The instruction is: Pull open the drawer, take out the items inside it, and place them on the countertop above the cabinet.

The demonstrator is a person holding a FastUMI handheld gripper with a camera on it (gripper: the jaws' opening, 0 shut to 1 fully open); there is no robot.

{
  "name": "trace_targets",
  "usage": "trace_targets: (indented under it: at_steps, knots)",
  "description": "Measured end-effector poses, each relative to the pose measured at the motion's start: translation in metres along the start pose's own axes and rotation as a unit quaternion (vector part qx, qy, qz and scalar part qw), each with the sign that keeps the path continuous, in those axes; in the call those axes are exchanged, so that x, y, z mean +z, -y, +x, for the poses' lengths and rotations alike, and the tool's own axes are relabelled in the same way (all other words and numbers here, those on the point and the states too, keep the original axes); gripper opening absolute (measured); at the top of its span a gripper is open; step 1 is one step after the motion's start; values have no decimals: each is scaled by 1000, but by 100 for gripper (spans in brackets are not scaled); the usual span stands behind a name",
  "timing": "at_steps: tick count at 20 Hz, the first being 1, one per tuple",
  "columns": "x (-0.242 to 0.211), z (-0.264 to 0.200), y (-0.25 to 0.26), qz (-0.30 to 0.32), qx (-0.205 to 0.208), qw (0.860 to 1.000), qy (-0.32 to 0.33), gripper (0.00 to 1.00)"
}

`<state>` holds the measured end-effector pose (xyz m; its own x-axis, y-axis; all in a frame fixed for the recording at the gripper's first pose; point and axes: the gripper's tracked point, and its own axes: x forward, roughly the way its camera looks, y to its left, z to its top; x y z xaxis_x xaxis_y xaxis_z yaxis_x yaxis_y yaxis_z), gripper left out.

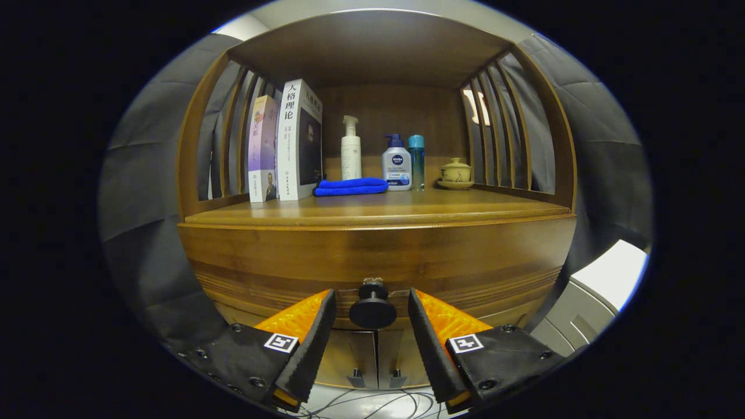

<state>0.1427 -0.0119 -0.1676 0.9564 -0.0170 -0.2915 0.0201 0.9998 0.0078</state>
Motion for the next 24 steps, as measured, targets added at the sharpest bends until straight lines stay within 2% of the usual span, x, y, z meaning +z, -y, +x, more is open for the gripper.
trace_targets:
  at_steps: [4, 8, 13, 24]
  knots:
    - [0, 1, 2, -6, 0, 1000, 1, 52]
    - [-3, 4, 1, 1, -7, 1000, -11, 38]
    - [-6, -5, 1, -1, -11, 1000, -13, 38]
    - [-20, -67, -3, -15, -19, 1000, -13, 38]
